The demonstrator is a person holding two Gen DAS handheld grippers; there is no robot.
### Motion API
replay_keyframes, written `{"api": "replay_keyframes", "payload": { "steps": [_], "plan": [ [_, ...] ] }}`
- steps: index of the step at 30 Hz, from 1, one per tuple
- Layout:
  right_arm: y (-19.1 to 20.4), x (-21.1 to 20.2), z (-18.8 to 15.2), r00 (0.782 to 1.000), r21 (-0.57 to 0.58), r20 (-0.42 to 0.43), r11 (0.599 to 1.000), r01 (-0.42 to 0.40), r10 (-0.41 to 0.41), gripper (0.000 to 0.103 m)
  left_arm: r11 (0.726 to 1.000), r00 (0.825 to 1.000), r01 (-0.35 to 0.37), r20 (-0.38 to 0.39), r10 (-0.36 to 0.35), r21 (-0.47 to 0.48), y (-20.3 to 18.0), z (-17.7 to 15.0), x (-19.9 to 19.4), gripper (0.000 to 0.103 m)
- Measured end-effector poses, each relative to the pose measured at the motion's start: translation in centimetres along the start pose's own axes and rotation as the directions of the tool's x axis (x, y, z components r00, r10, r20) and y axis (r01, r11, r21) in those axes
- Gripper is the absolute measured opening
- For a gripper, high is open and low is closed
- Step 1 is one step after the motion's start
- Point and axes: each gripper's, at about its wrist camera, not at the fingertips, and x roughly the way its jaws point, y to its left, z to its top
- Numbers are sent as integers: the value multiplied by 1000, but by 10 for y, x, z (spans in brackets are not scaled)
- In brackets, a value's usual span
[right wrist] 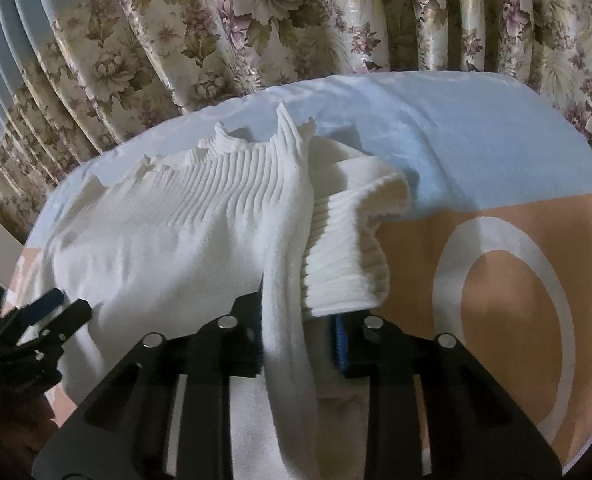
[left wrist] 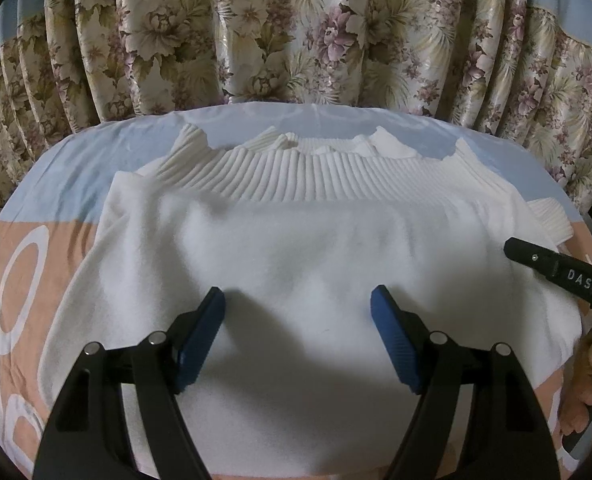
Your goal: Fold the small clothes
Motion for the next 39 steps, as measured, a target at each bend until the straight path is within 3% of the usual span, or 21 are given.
{"api": "replay_keyframes", "payload": {
  "steps": [7,13,16,18,26,28,30,32,39],
  "plan": [
    [8,-20,5,997,-36,68,999,-22,24,21,1000,1000,0,0,0,-9,2,2,1,76],
    [7,-11,5,999,-36,39,999,9,-8,21,1000,1000,5,2,-5,1,0,2,-1,76],
    [2,0,0,1000,-29,12,999,26,-26,37,1000,1000,3,-4,-3,-1,-1,1,-1,76],
    [-9,-2,-2,998,8,41,999,41,-42,58,1000,1000,2,-4,-2,3,-1,1,-1,76],
    [-26,5,-1,1000,48,8,999,17,-17,75,1000,1000,-1,-4,1,-2,-2,-1,0,76],
    [-20,7,1,1000,25,-6,1000,11,-11,73,1000,1000,1,-2,-1,-4,-3,-2,0,76],
    [-14,11,2,999,-4,-19,1000,-27,27,42,1000,1000,2,-1,-2,-7,-4,-2,0,76],
    [-11,13,4,997,11,-36,998,-66,66,28,1000,1000,5,-1,-5,-9,-5,-2,0,76],
    [-7,4,3,998,15,-12,998,-64,64,23,1000,1000,22,-2,-22,4,-14,-1,-1,76]
  ]
}}
